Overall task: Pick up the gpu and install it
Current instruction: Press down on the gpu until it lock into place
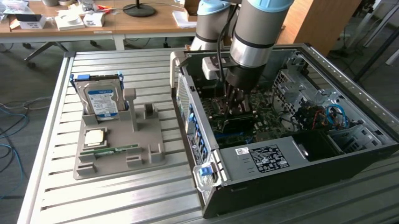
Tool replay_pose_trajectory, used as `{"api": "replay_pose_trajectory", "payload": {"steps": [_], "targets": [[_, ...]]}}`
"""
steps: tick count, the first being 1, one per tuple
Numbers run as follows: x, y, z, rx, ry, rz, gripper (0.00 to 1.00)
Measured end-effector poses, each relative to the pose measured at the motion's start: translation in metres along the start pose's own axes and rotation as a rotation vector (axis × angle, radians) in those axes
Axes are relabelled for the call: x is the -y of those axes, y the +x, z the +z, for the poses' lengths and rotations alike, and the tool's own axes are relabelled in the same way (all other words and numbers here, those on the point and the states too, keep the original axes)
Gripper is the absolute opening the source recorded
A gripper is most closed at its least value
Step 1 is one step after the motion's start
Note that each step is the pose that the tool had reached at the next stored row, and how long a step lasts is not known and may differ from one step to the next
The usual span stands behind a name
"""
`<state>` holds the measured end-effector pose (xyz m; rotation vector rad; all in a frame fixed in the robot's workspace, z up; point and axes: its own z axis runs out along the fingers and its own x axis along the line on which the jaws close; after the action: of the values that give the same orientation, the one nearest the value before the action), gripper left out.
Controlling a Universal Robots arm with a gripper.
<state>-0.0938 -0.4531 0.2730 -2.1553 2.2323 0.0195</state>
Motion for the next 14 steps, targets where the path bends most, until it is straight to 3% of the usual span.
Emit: {"api": "replay_pose_trajectory", "payload": {"steps": [14], "targets": [[-0.0001,0.0001,0.0027,-0.0008,-0.0002,0.0,0.11]]}}
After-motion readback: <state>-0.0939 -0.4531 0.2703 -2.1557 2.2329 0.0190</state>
